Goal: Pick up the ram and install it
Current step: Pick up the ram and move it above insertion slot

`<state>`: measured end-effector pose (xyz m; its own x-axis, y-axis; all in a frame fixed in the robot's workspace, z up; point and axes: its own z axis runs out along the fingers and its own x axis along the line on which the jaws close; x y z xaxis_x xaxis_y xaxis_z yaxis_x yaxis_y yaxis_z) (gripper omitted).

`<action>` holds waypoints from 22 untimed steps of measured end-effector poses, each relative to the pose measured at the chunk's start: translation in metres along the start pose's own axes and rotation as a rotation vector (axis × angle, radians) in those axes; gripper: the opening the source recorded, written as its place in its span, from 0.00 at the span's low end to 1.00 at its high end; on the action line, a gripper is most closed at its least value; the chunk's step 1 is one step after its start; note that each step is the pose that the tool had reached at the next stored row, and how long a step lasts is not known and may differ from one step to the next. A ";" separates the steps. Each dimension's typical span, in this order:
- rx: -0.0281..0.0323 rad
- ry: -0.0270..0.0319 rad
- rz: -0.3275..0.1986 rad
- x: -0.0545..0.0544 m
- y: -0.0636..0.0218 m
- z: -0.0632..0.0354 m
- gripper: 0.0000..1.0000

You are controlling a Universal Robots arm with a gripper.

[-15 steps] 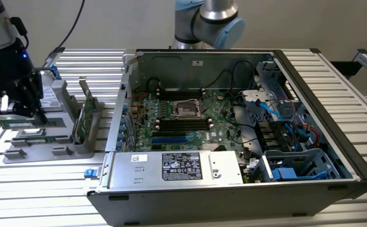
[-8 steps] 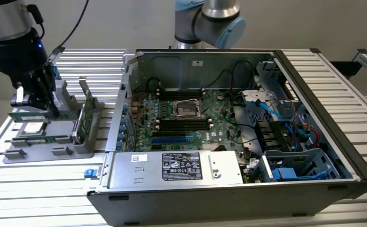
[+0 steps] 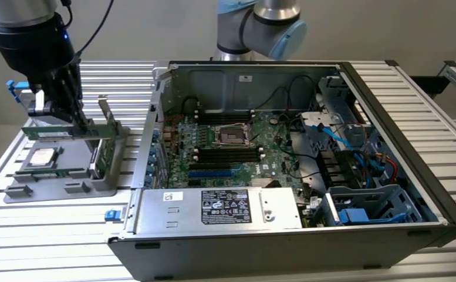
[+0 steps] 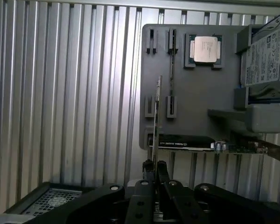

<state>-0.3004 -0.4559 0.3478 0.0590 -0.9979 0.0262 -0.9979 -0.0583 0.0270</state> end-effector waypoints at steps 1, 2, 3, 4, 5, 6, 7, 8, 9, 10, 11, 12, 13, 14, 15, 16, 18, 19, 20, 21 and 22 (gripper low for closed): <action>-0.0001 -0.0009 0.000 0.000 -0.0037 -0.0036 0.13; 0.0001 -0.0020 0.000 0.001 -0.0075 -0.0070 0.13; 0.0002 -0.0032 0.000 0.001 -0.0115 -0.0106 0.13; 0.0002 -0.0043 0.000 0.001 -0.0157 -0.0141 0.13; 0.0004 -0.0058 0.000 0.002 -0.0199 -0.0174 0.13; 0.0005 -0.0076 0.000 0.002 -0.0243 -0.0206 0.13; 0.0006 -0.0097 0.000 0.002 -0.0288 -0.0238 0.13; 0.0006 -0.0119 0.000 0.003 -0.0330 -0.0266 0.13; 0.0009 -0.0149 0.000 0.003 -0.0375 -0.0294 0.13; 0.0010 -0.0179 0.000 0.003 -0.0421 -0.0322 0.13; 0.0011 -0.0210 0.000 0.004 -0.0466 -0.0350 0.13; 0.0013 -0.0242 -0.001 0.004 -0.0510 -0.0376 0.13; 0.0016 -0.0275 -0.001 0.004 -0.0553 -0.0401 0.13; 0.0017 -0.0310 -0.001 0.005 -0.0599 -0.0427 0.13; 0.0020 -0.0348 -0.001 0.005 -0.0644 -0.0451 0.13; 0.0023 -0.0386 -0.001 0.005 -0.0690 -0.0471 0.13; 0.0026 -0.0459 -0.002 0.006 -0.0780 -0.0505 0.13; 0.0028 -0.0496 -0.002 0.006 -0.0824 -0.0520 0.13; 0.0031 -0.0537 -0.002 0.007 -0.0868 -0.0533 0.13; 0.0034 -0.0581 -0.002 0.007 -0.0915 -0.0547 0.13; 0.0036 -0.0623 -0.002 0.007 -0.0959 -0.0557 0.13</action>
<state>-0.2029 -0.4559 0.4011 0.0598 -0.9976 -0.0361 -0.9979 -0.0607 0.0233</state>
